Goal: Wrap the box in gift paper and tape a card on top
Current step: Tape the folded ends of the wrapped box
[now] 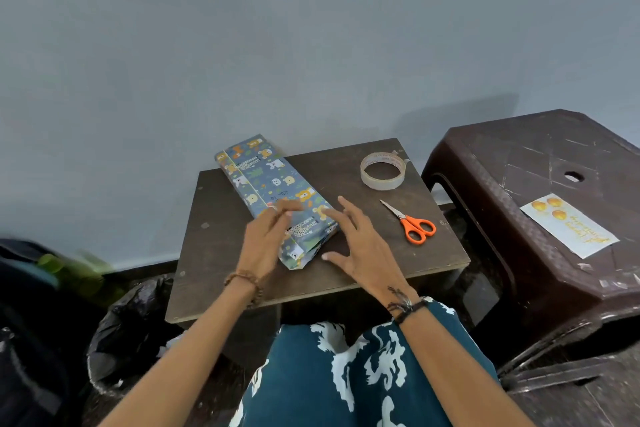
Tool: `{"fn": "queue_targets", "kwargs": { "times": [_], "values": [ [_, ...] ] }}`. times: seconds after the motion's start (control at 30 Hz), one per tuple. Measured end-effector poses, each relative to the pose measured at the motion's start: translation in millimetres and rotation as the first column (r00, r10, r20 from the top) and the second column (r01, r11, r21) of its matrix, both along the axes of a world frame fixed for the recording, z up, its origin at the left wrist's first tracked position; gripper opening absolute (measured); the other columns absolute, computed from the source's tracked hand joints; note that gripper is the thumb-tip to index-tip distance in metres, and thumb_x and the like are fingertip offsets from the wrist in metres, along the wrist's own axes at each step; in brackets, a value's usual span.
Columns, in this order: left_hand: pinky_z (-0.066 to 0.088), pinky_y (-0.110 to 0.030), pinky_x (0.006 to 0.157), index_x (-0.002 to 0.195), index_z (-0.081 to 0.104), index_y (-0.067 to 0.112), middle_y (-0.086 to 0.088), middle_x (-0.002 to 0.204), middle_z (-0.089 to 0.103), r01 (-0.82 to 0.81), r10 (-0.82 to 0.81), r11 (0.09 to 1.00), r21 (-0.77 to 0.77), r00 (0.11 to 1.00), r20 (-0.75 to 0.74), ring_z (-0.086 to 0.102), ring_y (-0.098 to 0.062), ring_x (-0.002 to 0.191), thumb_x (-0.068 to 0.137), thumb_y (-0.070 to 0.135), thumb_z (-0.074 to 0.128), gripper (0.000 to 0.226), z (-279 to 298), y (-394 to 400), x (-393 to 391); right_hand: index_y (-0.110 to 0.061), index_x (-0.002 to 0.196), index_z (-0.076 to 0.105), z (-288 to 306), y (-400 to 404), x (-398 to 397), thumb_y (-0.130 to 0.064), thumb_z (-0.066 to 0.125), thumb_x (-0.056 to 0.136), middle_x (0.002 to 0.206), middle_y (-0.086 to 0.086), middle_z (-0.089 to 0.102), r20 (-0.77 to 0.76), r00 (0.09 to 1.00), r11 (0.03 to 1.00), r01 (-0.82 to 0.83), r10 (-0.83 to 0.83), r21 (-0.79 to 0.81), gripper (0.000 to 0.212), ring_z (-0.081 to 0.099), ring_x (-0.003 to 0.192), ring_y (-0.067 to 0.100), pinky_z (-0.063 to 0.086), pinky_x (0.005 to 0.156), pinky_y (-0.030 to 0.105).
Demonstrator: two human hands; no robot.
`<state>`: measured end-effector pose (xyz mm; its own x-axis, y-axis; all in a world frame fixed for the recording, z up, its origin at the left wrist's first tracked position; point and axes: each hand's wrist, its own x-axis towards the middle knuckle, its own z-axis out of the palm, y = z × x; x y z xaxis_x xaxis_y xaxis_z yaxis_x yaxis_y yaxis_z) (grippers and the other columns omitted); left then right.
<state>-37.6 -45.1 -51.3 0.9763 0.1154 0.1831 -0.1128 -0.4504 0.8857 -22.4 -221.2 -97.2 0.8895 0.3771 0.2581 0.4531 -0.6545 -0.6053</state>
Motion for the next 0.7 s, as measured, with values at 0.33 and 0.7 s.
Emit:
{"fn": "queue_targets", "kwargs": {
  "times": [0.33, 0.7],
  "values": [
    [0.032, -0.018, 0.104, 0.117, 0.047, 0.021, 0.016, 0.143, 0.03, 0.2, -0.272, 0.719, 0.665, 0.962, 0.005, 0.031, 0.004, 0.127, 0.09, 0.022, 0.054, 0.029, -33, 48, -27, -0.023, 0.114, 0.06, -15, 19, 21, -0.02, 0.077, 0.072, 0.129, 0.004, 0.056, 0.367, 0.917, 0.987, -0.134, 0.157, -0.088, 0.046, 0.044, 0.122, 0.016, 0.034, 0.106, 0.043],
    [0.04, -0.038, 0.096, 0.102, 0.052, 0.023, -0.014, 0.121, 0.062, -0.06, -0.522, 0.365, 0.929, 0.813, 0.257, 0.06, -0.035, 0.112, 0.1, 0.035, 0.03, 0.025, -42, 53, -21, -0.022, 0.121, 0.058, -17, 16, 23, -0.017, 0.079, 0.07, 0.134, 0.006, 0.052, 0.346, 0.916, 0.979, -0.175, 0.201, -0.106, 0.055, 0.038, 0.127, 0.016, 0.02, 0.111, 0.041]
  ]
}}
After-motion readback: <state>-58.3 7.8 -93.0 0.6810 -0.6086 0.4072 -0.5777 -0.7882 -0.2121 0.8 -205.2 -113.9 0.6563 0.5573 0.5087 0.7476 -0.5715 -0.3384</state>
